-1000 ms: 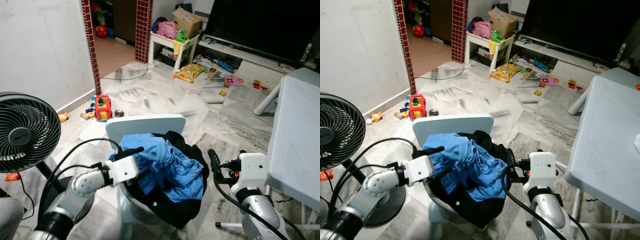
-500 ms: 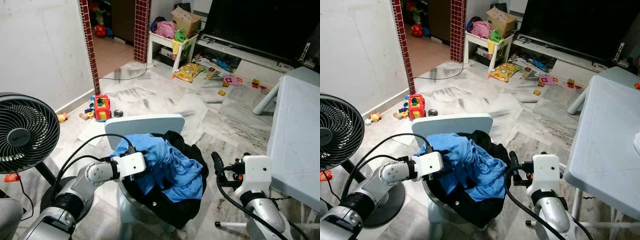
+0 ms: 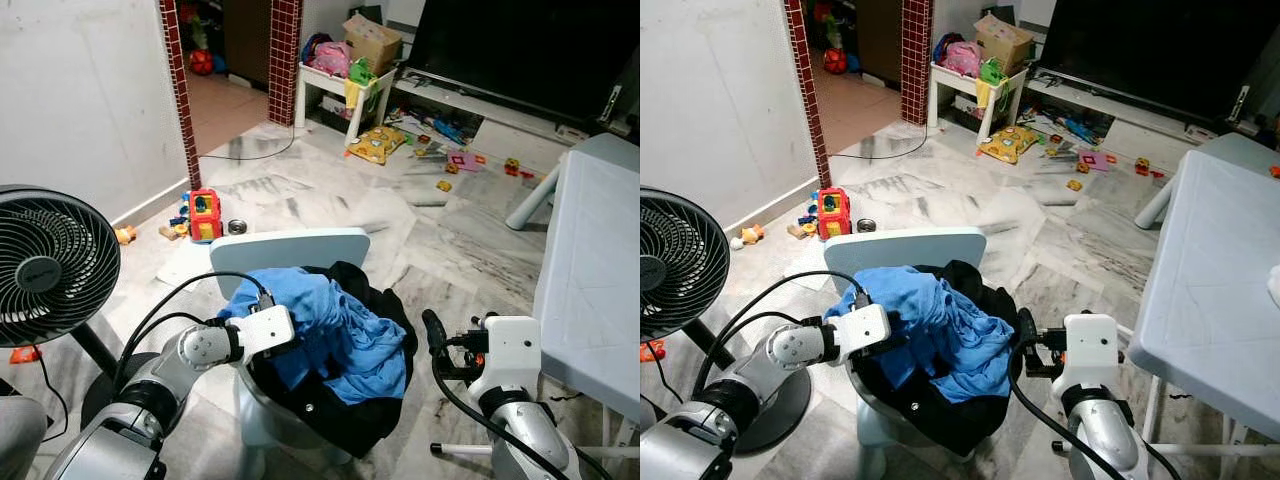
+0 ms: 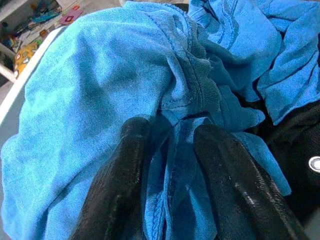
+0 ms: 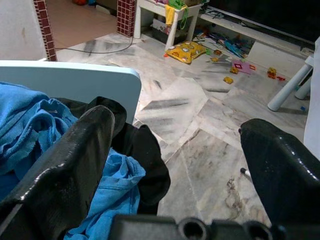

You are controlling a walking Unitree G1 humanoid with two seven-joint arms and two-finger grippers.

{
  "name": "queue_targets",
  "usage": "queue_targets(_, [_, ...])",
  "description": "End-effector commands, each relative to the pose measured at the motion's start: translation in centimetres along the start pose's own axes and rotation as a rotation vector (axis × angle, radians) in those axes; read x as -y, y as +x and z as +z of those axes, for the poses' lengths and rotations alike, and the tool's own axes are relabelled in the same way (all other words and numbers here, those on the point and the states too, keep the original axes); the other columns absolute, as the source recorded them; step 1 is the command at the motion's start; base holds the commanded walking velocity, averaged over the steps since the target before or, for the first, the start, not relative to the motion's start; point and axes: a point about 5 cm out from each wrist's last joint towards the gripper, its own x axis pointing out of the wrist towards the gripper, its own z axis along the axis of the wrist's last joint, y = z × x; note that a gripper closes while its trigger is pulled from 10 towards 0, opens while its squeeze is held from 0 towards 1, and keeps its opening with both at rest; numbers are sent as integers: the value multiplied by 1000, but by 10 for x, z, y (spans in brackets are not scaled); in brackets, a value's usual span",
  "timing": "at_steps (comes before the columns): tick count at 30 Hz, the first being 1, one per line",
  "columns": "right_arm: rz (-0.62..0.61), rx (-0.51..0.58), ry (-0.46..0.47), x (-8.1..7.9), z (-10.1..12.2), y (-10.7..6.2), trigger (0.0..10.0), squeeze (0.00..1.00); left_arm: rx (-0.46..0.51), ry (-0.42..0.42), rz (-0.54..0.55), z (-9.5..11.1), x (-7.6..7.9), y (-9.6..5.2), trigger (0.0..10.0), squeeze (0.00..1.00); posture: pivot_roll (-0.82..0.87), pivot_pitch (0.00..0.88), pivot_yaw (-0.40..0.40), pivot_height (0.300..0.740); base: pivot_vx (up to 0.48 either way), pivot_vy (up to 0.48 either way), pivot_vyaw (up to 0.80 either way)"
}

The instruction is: Hang hanger

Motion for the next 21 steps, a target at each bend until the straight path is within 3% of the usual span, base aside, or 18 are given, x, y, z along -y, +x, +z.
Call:
queue_targets(1, [-19,9,-13,4,4,0,10000,0,11,-7,16,6,-7,3,0,0,15,0,-105,740,0,0,0])
queue_targets(13, [-19,14,-16,4,5,2,10000,0,-5,-108,87,6,-12,7,0,0,14,0,-105,740,0,0,0])
queue_targets(16, [-21,12,-15,3,4,2,10000,0,1,-186,108,6,-13,8,0,0,15,0,-104,740,0,0,0])
queue_targets(21, [-23,14,-13,3,4,3,10000,0,5,-201,109,7,-13,9,0,0,18,0,-102,740,0,0,0])
